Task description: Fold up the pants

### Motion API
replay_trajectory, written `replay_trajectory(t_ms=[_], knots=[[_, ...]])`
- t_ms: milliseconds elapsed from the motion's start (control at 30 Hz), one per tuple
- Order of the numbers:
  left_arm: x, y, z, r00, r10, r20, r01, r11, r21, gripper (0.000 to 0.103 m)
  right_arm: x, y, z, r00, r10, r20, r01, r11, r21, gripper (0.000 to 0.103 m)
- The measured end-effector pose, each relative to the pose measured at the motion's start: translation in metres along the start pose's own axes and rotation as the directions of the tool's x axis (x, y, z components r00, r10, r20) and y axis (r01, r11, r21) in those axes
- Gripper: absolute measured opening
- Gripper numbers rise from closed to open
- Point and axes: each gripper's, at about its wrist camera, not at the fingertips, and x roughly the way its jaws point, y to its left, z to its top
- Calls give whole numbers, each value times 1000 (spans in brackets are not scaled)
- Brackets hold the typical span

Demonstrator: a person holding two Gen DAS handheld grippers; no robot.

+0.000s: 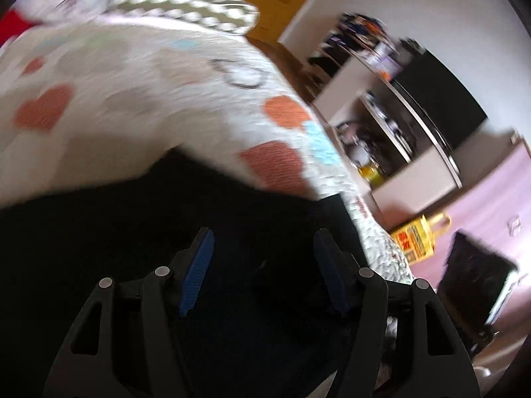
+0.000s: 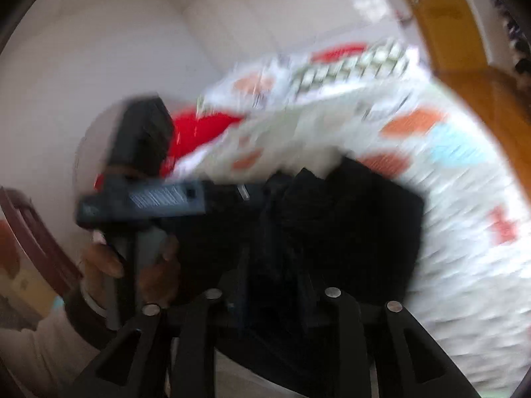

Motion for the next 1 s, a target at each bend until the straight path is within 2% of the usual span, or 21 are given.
replay_trajectory(t_ms=[33,100,167,267,300,333,400,533,567,633,667,700,733,800,900,1000], knots=[[-3,5,-5,1000,8,-3,-8,1000,-14,67,3,3,-4,999,42,-19,-42,999,13,31],[-6,9,-13,1000,9,-9,-9,1000,-22,67,-9,13,-12,995,95,5,-95,995,-25,42],[-8,6,-20,1000,-3,-7,3,1000,-18,67,-27,16,-15,995,103,8,-102,993,-55,49],[0,-11,-25,1000,-3,-15,3,1000,4,68,-52,6,-17,999,-17,41,20,998,-65,49],[5,-20,-27,1000,6,-23,-5,1000,29,70,-59,-2,-16,995,-78,60,82,995,-61,50],[10,-24,-28,1000,18,-25,-17,999,45,76,-63,-9,-15,991,-113,70,117,992,-45,50],[18,-36,-32,998,62,-16,-60,995,79,78,-67,-28,-14,982,-172,74,171,985,15,50],[36,-53,-39,996,85,-29,-82,992,100,78,-59,-48,-16,970,-238,45,236,971,47,50],[38,-59,-41,995,101,-23,-97,988,123,75,-58,-49,-17,967,-250,42,248,968,40,50],[44,-67,-44,987,157,-31,-150,976,159,36,-60,-49,-18,964,-260,57,259,965,35,50],[45,-66,-44,984,175,-28,-168,972,162,32,-62,-48,-16,960,-271,65,269,963,36,50],[43,-64,-43,986,162,-26,-157,976,150,23,-65,-47,-12,954,-287,81,286,958,31,50],[39,-60,-41,991,131,-30,-126,984,127,18,-66,-42,-8,950,-297,96,296,955,25,50],[28,-55,-40,994,110,-15,-108,989,102,18,-69,-36,4,945,-301,130,303,953,5,50],[8,-54,-41,986,160,38,-163,981,105,17,-66,-25,23,942,-297,157,308,950,-55,50],[-1,-43,-43,982,184,39,-187,979,83,17,-51,-9,35,941,-302,154,320,941,-112,44]])
